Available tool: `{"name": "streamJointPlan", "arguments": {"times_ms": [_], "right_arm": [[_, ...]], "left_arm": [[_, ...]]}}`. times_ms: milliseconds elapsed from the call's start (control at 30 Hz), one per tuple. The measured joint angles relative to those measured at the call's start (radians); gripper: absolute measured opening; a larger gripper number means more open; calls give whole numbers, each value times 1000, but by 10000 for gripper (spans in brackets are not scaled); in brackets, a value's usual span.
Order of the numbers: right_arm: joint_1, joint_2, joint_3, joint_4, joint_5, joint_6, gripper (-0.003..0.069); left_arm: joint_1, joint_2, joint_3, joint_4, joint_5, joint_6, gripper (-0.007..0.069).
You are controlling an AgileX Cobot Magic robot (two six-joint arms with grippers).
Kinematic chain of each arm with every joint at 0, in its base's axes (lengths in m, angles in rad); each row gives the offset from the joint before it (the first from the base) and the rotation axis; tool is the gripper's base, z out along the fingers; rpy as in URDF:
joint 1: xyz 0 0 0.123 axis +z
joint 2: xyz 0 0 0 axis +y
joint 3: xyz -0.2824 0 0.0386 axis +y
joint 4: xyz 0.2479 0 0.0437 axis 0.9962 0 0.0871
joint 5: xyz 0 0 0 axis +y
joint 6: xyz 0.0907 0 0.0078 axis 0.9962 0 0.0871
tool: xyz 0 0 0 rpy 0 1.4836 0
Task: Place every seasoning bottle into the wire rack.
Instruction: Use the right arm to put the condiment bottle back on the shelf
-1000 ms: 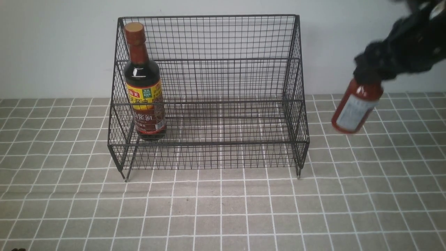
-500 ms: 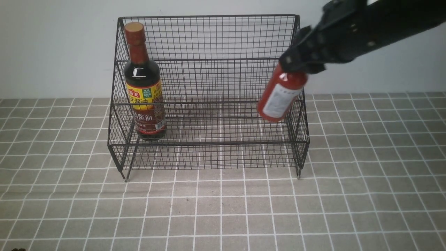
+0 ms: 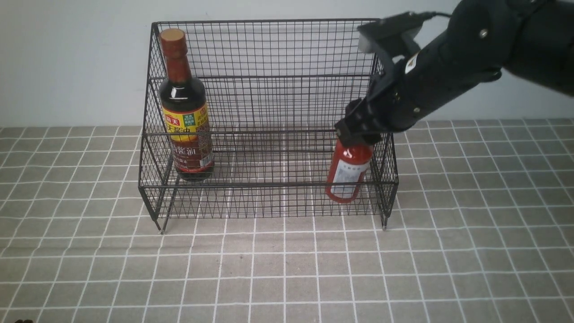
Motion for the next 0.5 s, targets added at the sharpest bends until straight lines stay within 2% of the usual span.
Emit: {"name": "streamJointPlan", "arguments": {"times_ms": [167, 367, 500], "right_arm": [[0, 27, 0, -16, 0, 0, 310], [0, 23, -1, -18, -2, 0, 443], [0, 11, -2, -18, 0, 0, 477]], "left_arm": [[0, 0, 0, 0, 0, 0, -7], [0, 0, 0, 0, 0, 0, -7], [0, 0, 0, 0, 0, 0, -7]]}}
